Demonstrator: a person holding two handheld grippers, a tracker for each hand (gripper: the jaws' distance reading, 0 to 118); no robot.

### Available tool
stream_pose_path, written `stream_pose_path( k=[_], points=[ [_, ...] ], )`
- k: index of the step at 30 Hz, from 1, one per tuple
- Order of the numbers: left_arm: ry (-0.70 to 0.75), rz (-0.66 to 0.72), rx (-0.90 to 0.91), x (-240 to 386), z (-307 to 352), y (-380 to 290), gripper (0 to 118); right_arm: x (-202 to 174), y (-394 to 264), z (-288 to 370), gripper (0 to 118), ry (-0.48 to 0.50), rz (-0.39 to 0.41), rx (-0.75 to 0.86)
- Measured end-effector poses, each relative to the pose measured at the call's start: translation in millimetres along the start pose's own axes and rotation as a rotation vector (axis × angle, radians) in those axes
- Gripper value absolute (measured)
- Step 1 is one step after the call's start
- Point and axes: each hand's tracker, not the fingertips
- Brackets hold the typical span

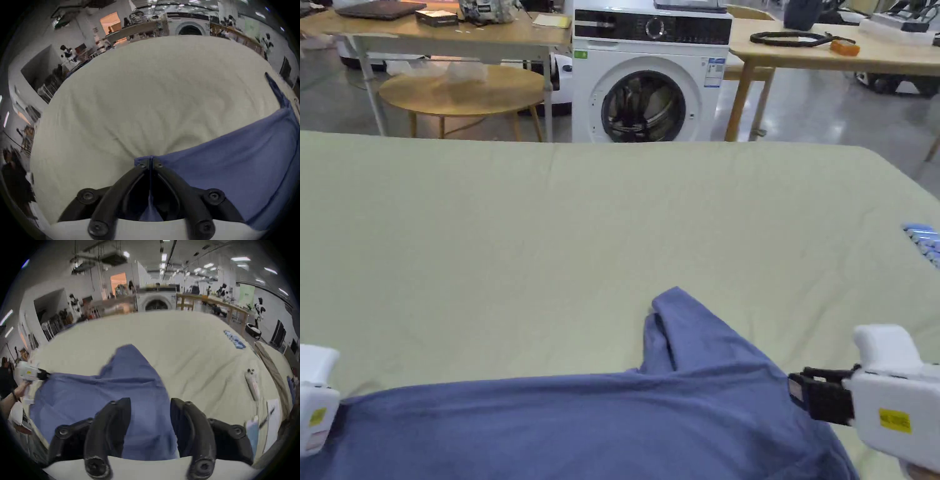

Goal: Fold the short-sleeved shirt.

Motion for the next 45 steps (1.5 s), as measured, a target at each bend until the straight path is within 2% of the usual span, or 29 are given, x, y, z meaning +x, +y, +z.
stream_pose_path(
  k=[2, 5, 6, 8, 9, 10, 11, 14, 17, 19, 22, 25, 28, 32, 35, 42, 43, 44, 45],
  points=[
    [-0.009, 0.010, -0.006, 0.2, 3.4, 2.0, 0, 18.4, 15.7, -51.6, 53, -0.044, -0.007, -0.105],
    [-0.071, 0.099, -0.037, -10.2, 3.5, 6.8, 0, 34.7, 20.4, -103.2, 52, -0.033, -0.084, -0.240],
    [-0.090, 0.120, -0.044, -16.7, 3.5, 7.9, 0, 35.3, 19.3, -111.5, 52, -0.015, -0.094, -0.260],
    [-0.101, 0.128, -0.041, -19.6, 3.4, 6.0, 0, 29.5, 20.4, -105.1, 49, -0.031, -0.064, -0.220],
    [-0.101, 0.130, -0.036, -18.8, 3.9, 4.3, 0, 23.2, 17.5, -93.4, 39, -0.035, -0.043, -0.199],
    [-0.104, 0.133, -0.030, -21.3, 2.6, 3.1, 0, 19.8, 17.5, -90.5, 23, -0.051, -0.015, -0.182],
    [-0.108, 0.144, -0.018, -22.0, 3.3, 0.8, 0, 17.3, 17.3, -90.9, 3, -0.050, -0.021, -0.184],
    [-0.175, 0.243, 0.033, -39.1, 7.8, 0.2, 0, 16.6, 16.6, -78.6, 2, -0.050, -0.052, -0.172],
    [-0.230, 0.329, 0.155, -60.4, 55.6, -9.2, 0, 25.1, 14.7, -42.6, 0, -0.010, -0.127, -0.052],
    [-0.286, 0.343, 0.219, -69.5, 95.4, -17.7, 0, 27.9, 10.7, -8.7, 0, 0.067, -0.136, -0.003],
    [-0.344, 0.339, 0.298, -84.3, 144.0, -44.6, 0, 24.4, -11.7, 55.4, 0, 0.104, -0.121, 0.104],
    [-0.377, 0.352, 0.315, -93.7, 183.3, -88.7, 0, 21.4, -54.8, 110.5, 0, 0.090, -0.100, 0.170],
    [-0.382, 0.345, 0.307, -86.9, 205.6, -135.6, 0, 24.8, -109.6, 147.9, 0, 0.095, -0.122, 0.174],
    [-0.425, 0.353, 0.282, -77.0, 211.2, -194.7, 0, 28.9, -179.6, 160.6, 0, 0.081, -0.193, 0.132],
    [-0.416, 0.381, 0.215, -82.3, 186.3, -224.6, 0, 29.7, -214.4, 151.3, 0, 0.077, -0.251, 0.071],
    [-0.398, 0.398, 0.207, -76.6, 162.0, -251.0, 1, 16.9, -237.4, 132.5, 0, 0.045, -0.207, 0.047],
    [-0.396, 0.372, 0.210, -76.1, 162.9, -251.5, 15, 14.2, -238.1, 134.1, 3, 0.020, -0.187, 0.066],
    [-0.372, 0.373, 0.230, -75.5, 166.6, -250.4, 45, 12.8, -239.1, 136.4, 21, 0.009, -0.180, 0.073],
    [-0.328, 0.364, 0.254, -75.8, 173.4, -248.2, 50, 13.0, -238.9, 139.6, 42, -0.012, -0.175, 0.091]
  ],
)
